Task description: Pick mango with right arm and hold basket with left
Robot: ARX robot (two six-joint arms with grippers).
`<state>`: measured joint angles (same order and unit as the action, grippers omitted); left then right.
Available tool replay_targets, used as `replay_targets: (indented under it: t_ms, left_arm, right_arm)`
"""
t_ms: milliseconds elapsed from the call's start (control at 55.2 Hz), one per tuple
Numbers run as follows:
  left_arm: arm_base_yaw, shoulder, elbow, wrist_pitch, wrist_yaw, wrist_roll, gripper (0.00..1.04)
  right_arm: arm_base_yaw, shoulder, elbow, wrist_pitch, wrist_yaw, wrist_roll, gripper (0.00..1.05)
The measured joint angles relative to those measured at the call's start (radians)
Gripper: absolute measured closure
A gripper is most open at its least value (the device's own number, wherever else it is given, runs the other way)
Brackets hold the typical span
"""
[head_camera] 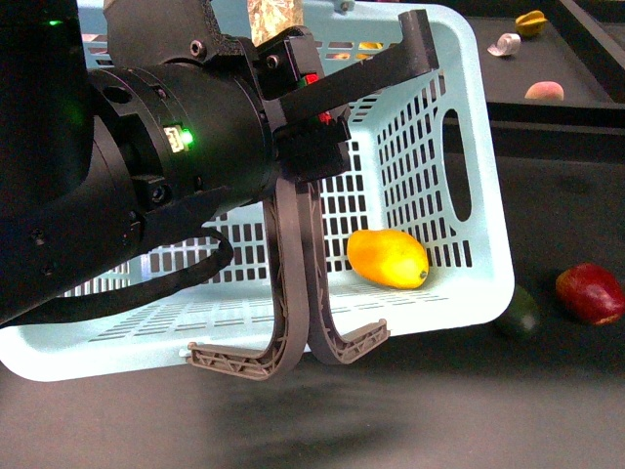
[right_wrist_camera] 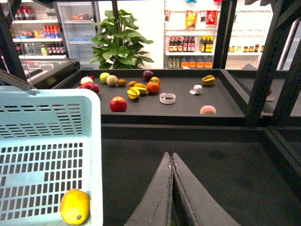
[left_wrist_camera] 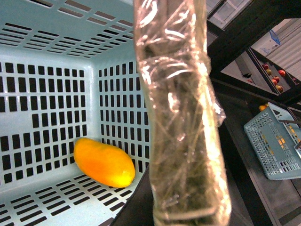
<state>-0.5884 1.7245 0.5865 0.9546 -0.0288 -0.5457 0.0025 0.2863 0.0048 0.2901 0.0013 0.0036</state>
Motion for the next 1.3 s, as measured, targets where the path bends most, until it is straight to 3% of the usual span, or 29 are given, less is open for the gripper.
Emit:
replay_targets:
  t_ms: [417, 543, 906, 1177, 1304]
  left_arm:
    - [0.0, 0.0, 0.0, 0.0, 0.002, 0.0, 0.99]
    - [0.0, 0.0, 0.0, 0.0, 0.001, 0.002, 0.99]
    - [0.0, 0.0, 0.0, 0.0, 0.001, 0.0, 0.99]
    - [0.0, 0.0, 0.0, 0.0, 0.0, 0.0, 0.99]
    - [-0.027, 0.033, 0.016, 0.032, -0.264, 0.086, 0.99]
  right_arm:
    - [0.0, -0.113, 0.0, -0.114, 0.0, 0.0, 1.03]
    - [0.0, -0.255, 0.001, -0.281, -0.003, -0.001, 1.03]
    - [0.0, -0.281, 0.001, -0.288, -0.003, -0.003, 1.02]
    - [0.0, -0.281, 0.001, -0.288, -0.003, -0.003, 0.58]
    - [0.0, -0.281, 0.001, -0.288, -0.003, -0.003, 0.39]
